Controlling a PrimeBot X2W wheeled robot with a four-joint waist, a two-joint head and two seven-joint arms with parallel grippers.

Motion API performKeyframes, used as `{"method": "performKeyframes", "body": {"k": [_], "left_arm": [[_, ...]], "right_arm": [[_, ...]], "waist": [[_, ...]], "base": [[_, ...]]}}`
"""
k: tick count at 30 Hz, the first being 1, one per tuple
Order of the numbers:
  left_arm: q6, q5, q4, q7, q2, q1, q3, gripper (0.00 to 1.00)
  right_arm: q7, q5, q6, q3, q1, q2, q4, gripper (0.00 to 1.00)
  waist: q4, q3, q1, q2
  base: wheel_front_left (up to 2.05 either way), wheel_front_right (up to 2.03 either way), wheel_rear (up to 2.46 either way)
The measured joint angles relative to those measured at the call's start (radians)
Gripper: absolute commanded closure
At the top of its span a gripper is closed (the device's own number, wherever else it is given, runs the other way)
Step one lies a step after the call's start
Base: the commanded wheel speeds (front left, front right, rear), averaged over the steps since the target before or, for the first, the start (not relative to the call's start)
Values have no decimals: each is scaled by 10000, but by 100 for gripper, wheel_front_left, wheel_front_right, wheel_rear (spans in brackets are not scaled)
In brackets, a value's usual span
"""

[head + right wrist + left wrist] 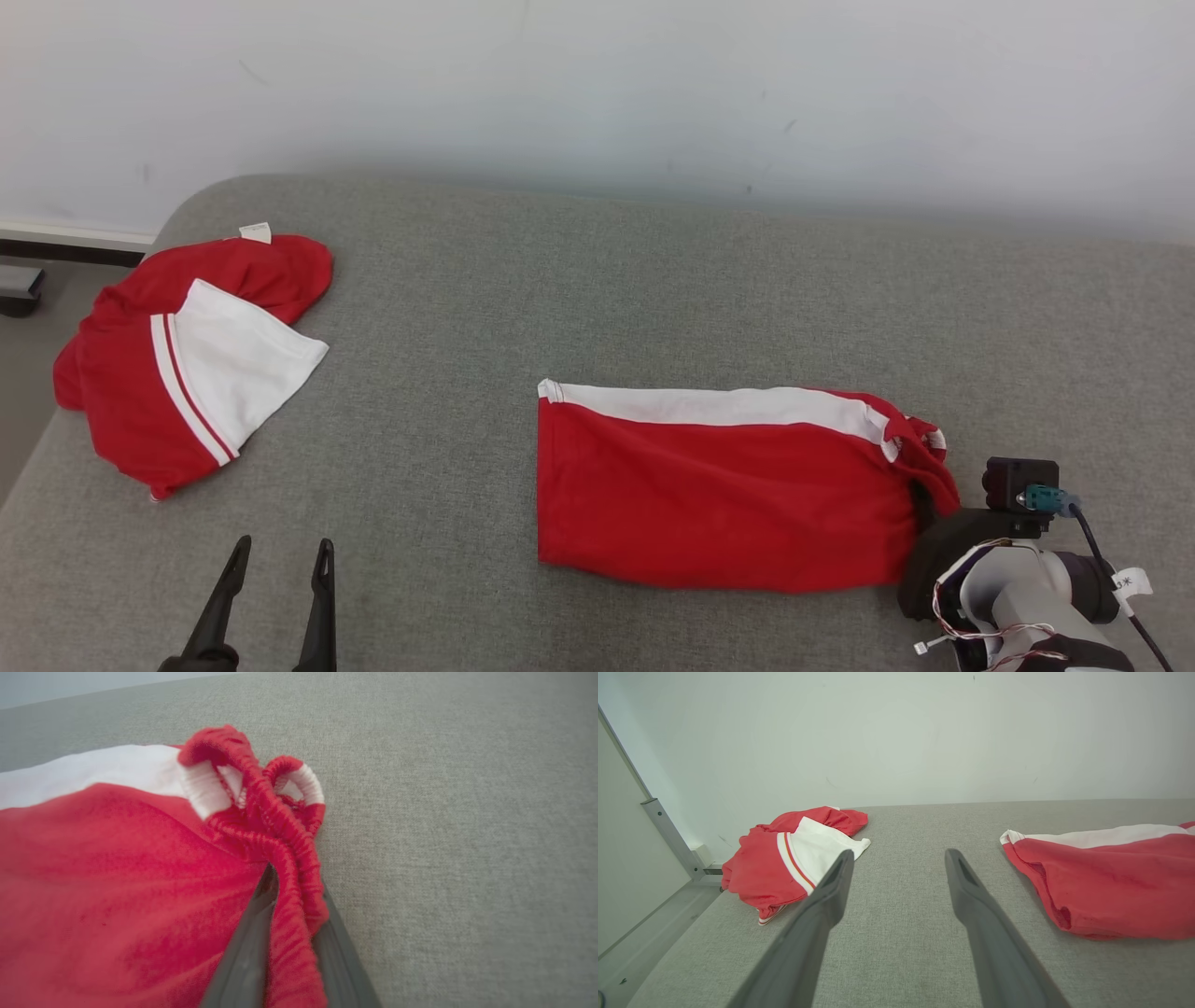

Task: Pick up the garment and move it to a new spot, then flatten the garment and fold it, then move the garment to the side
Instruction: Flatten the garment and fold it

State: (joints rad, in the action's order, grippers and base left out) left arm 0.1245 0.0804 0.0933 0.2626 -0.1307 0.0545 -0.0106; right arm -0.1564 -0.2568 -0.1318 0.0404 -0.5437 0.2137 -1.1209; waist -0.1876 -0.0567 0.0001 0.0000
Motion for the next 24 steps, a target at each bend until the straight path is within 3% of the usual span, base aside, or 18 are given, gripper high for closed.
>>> {"method": "performKeyframes", "body": {"k": [6,14,19,24], "left_arm": [[2,0,105,0,2,-1,-125,0],[2,-10,123,0,48,143,-341,0],[4,-6,107,0,136,286,-449,0],[4,0,104,0,196,426,-562,0]], "right_arm": [[-215,-441,-2,435,-146,391,-366,100],[-364,-1162,-2,907,84,1708,-274,100],[301,-2242,0,1250,126,1871,441,100],[1682,-4224,0,1569,166,1827,2065,100]], "waist": [[49,120,0,1],[344,397,-1,0],[622,503,-1,0],[918,622,-1,0]], "base": [[0,0,0],[0,0,0],[0,0,0],[0,0,0]]}}
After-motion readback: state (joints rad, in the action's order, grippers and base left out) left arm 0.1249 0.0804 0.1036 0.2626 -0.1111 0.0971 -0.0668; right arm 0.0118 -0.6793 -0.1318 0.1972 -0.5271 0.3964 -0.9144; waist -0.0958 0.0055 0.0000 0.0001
